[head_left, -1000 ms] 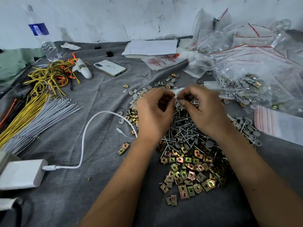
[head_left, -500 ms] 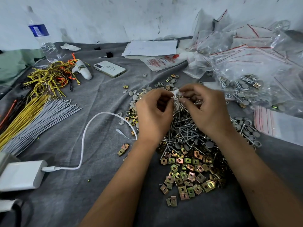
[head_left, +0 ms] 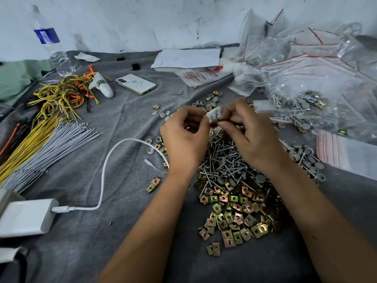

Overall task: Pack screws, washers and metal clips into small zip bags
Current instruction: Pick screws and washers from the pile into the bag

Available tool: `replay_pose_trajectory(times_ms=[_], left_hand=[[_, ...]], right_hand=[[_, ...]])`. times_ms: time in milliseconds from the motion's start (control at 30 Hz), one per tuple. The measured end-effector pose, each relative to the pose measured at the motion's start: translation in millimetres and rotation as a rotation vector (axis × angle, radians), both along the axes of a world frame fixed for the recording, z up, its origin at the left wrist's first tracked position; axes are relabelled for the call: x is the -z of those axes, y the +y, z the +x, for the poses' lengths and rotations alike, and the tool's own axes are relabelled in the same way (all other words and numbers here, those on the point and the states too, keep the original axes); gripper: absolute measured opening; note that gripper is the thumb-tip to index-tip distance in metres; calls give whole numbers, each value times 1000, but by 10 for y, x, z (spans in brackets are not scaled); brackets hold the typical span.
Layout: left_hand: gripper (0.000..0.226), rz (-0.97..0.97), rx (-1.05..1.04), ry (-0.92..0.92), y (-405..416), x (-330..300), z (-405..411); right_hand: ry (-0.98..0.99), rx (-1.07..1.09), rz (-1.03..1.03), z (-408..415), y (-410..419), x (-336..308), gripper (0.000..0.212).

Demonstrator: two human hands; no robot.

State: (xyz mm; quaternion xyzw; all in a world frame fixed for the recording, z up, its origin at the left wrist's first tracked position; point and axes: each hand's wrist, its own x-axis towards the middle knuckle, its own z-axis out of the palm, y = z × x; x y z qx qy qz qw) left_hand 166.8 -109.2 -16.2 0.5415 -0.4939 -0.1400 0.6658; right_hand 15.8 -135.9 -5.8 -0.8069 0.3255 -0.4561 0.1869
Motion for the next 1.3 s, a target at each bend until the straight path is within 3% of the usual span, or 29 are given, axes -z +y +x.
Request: replay_pose_trajectory(times_ms=[233,467,767,1000,1167,1233,1300], left_hand=[[18,-71,-69,-60,-3,21,32],[18,-81,-47,-117,-24,41,45],[23,-4,-76,-100,-15,55,9],[19,49,-125,-9,-57,77,40],[20,52,-122,15,-83,87,31],[21,57,-119,19,-88,89,29],[21,61,-122,21,-83,88,31]], right_hand=[[123,125,13,-31,-50,40,14],[112,136,-19,-9,-41,25,31],[-38,312,22,-14,-115,7,11],[347,353,153,192,-1046,-190,17],[912,245,151,495,-1704,-145,49],[982,210,168,572,-1806,-90,48],[931,220,170,607,-1848,-45,38]])
